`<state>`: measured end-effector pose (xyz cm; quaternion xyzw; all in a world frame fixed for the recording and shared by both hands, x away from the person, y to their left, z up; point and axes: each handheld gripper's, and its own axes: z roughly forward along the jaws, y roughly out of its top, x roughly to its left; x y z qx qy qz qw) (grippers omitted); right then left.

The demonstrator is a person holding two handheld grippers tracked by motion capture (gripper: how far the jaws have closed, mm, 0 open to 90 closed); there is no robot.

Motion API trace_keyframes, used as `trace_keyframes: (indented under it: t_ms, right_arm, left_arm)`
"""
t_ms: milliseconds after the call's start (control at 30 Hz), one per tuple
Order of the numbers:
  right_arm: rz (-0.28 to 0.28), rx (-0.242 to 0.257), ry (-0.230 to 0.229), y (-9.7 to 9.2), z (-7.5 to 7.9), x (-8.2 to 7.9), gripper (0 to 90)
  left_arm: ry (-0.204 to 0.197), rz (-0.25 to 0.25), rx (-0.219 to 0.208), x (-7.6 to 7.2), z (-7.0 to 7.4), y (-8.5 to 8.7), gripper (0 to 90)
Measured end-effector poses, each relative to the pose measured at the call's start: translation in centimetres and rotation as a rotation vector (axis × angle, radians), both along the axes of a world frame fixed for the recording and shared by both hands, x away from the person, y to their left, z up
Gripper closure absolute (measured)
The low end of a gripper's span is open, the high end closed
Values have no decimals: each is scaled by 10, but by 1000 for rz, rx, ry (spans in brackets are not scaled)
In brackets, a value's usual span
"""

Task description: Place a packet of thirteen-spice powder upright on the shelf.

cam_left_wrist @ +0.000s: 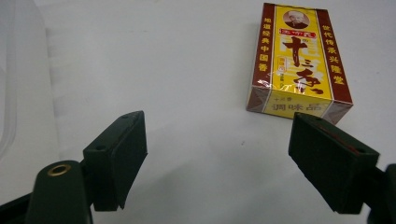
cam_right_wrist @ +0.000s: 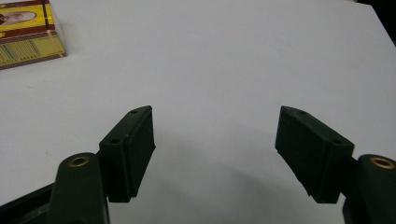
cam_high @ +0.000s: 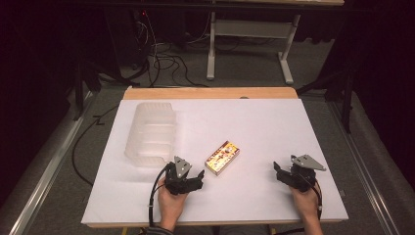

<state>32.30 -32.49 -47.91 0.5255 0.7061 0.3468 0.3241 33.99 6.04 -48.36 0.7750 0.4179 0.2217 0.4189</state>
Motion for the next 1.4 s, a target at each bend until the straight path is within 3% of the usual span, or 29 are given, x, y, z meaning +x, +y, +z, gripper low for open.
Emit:
trace_keyframes:
  t_ms: [500, 1000, 1400]
  right_arm:
    - [-3, 3, 4, 0, 0, 0, 277]
    - [1, 3, 2, 0, 0, 0, 276]
    - [3, 4, 6, -1, 0, 0, 274]
  left_arm:
    - [-4, 4, 7, 0, 0, -1, 207]
    - [1, -10, 44, 0, -1, -5, 207]
    - [4, 1, 39, 1, 0, -4, 221]
